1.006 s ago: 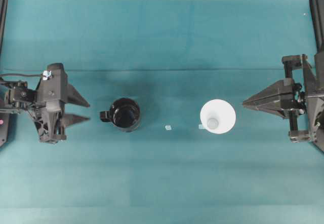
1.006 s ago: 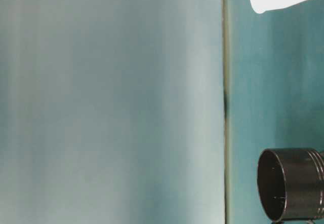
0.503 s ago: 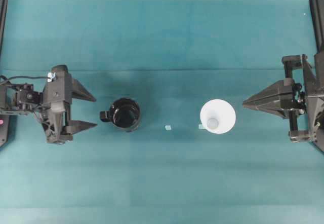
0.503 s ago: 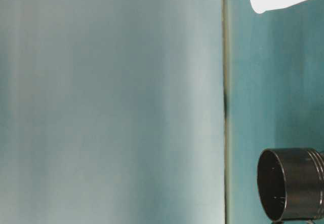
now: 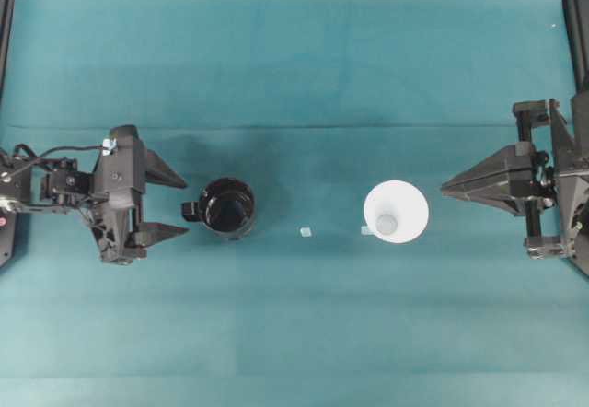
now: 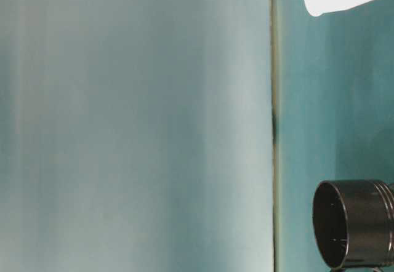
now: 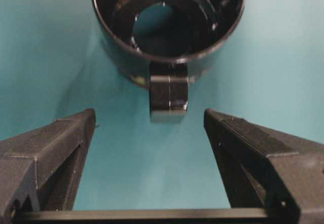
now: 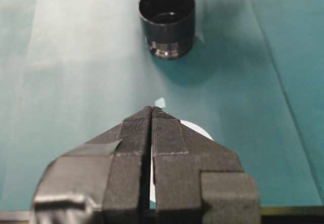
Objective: Put the paper cup into the moved cup holder.
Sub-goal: 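Lower the left gripper around the black cup holder's handle and close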
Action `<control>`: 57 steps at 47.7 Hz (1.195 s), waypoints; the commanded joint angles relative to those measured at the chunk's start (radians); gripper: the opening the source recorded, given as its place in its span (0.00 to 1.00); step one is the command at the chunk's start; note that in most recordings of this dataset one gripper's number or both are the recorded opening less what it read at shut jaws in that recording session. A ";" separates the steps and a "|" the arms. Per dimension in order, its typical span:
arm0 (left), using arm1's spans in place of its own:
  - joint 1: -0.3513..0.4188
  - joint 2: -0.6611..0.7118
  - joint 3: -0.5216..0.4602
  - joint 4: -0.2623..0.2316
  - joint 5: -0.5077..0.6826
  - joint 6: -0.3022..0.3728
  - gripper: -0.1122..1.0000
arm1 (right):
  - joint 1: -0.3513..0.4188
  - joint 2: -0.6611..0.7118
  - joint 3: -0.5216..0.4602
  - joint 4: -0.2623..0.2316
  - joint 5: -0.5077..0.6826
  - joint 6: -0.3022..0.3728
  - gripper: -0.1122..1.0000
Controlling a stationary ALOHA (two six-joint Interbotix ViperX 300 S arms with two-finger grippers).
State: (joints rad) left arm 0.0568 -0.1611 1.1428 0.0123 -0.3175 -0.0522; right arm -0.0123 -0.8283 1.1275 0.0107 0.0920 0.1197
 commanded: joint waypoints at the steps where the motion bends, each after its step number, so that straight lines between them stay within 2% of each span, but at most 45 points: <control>1: -0.003 0.002 -0.018 0.002 -0.014 -0.002 0.90 | -0.002 0.003 -0.017 0.002 -0.005 0.011 0.11; 15: -0.003 0.005 -0.020 0.002 -0.014 -0.005 0.90 | -0.002 0.003 -0.017 0.002 -0.003 0.011 0.11; 32: -0.003 0.026 -0.020 0.002 -0.035 -0.060 0.90 | -0.002 0.006 -0.017 0.002 -0.003 0.011 0.11; 57: -0.003 0.026 -0.025 0.002 -0.048 -0.072 0.89 | -0.002 0.006 -0.017 0.002 -0.002 0.011 0.11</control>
State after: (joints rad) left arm 0.0552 -0.1350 1.1305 0.0123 -0.3559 -0.1197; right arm -0.0123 -0.8268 1.1275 0.0107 0.0936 0.1212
